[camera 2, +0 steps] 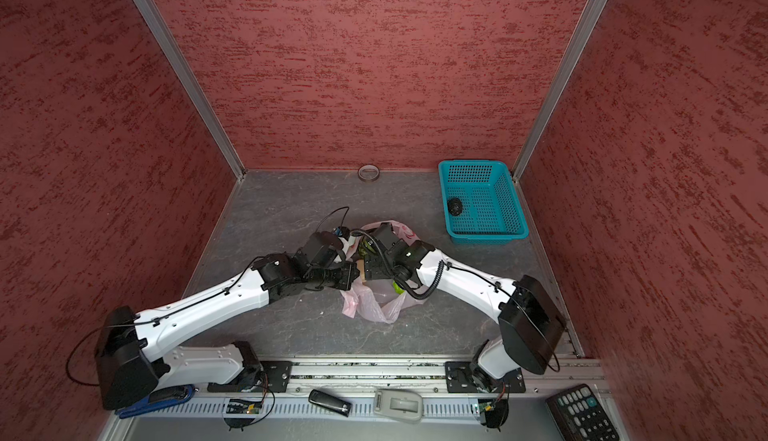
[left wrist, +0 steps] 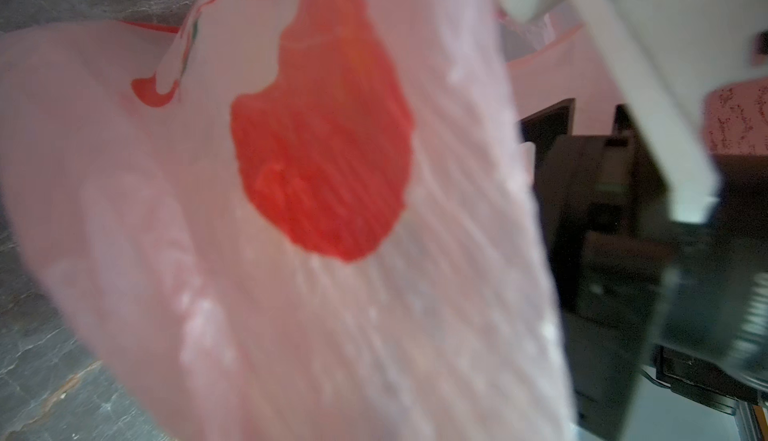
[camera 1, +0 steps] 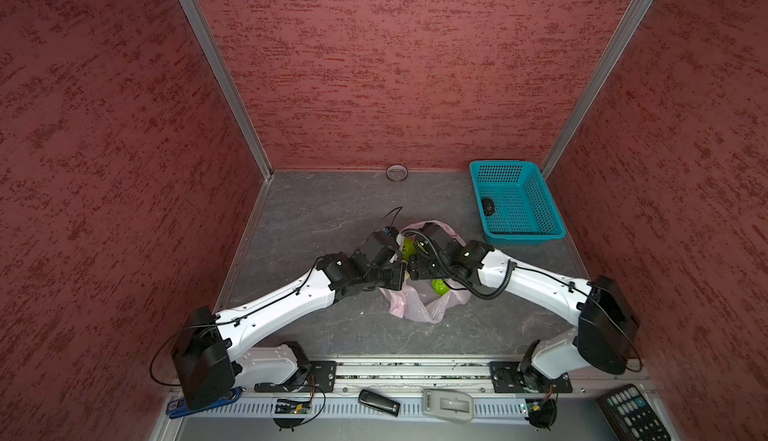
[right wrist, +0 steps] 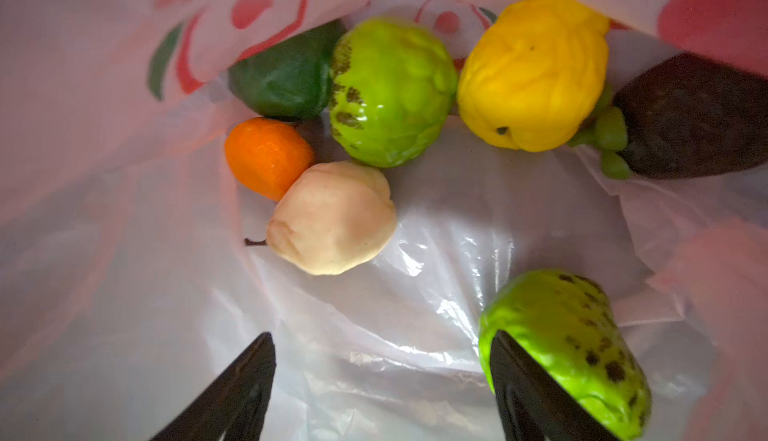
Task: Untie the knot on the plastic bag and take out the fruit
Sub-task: 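Lower the right gripper into the bag toward the green custard apple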
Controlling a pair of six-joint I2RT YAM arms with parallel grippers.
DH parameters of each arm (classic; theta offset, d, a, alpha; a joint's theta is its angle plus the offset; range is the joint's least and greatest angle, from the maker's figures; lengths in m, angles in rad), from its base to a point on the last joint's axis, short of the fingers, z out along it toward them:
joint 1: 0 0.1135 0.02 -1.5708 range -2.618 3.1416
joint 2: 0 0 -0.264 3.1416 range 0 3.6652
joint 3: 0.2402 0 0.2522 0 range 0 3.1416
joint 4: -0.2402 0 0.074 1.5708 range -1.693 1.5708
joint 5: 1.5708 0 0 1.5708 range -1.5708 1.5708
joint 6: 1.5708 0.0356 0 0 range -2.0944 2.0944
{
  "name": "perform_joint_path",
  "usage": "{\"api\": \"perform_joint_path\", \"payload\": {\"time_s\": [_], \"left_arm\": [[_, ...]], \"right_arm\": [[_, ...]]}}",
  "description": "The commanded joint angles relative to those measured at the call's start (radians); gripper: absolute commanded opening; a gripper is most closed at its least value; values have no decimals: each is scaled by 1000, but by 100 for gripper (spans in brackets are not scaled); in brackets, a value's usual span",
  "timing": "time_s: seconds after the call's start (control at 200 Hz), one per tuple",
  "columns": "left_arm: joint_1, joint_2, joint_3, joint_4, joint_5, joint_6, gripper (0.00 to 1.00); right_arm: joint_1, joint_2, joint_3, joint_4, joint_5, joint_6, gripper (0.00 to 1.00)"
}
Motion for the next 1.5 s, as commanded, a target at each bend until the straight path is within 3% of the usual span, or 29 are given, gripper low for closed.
{"api": "perform_joint_path", "payload": {"time_s": [0.0, 0.476, 0.701, 1.137, 1.498], "left_arm": [[-14, 5, 9, 38, 12, -4, 0], [-70, 28, 6, 67, 52, 12, 0], [-89, 51, 16, 83, 56, 16, 0], [-89, 37, 21, 90, 41, 19, 0], [-89, 31, 18, 93, 45, 23, 0]], "right_arm": [[7, 6, 20, -97, 104, 82, 83], [7, 16, -21, -240, 260, 178, 95], [7, 49, -65, -209, 265, 198, 97], [3, 141, -80, -115, 260, 187, 95], [1, 204, -69, -86, 281, 153, 81]]}}
